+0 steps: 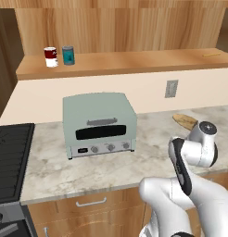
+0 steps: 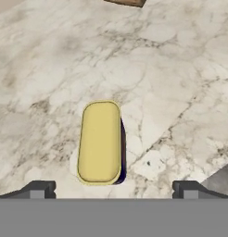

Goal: Pick the cans from the counter and place them in their designated side in the cabinet.

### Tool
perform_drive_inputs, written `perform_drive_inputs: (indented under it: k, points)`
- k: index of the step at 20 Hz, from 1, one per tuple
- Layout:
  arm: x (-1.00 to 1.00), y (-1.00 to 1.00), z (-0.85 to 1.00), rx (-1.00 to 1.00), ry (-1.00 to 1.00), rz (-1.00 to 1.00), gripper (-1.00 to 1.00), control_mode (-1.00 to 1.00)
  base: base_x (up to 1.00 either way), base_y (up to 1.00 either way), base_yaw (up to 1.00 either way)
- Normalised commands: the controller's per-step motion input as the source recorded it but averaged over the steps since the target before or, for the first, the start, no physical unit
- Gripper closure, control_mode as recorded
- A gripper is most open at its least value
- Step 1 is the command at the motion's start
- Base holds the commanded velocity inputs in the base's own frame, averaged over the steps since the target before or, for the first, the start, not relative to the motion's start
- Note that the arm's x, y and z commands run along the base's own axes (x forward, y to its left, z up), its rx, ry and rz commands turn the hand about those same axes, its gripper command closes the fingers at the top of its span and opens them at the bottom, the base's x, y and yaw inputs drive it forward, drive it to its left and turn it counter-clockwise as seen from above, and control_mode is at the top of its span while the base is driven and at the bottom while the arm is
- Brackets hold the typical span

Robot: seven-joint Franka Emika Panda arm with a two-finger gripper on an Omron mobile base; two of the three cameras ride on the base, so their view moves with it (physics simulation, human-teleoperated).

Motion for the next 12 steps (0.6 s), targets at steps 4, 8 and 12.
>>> perform_drive_inputs:
  k: [4,8,12]
  points:
    - [0.16,-0.04,-0.22,0.0,0.0,0.0,-1.0,-1.0,0.0,0.0,0.0]
    - [0.18,0.0,-0.22,0.0,0.0,0.0,-1.0,-1.0,0.0,0.0,0.0]
    - [0.18,0.0,-0.22,0.0,0.0,0.0,-1.0,-1.0,0.0,0.0,0.0]
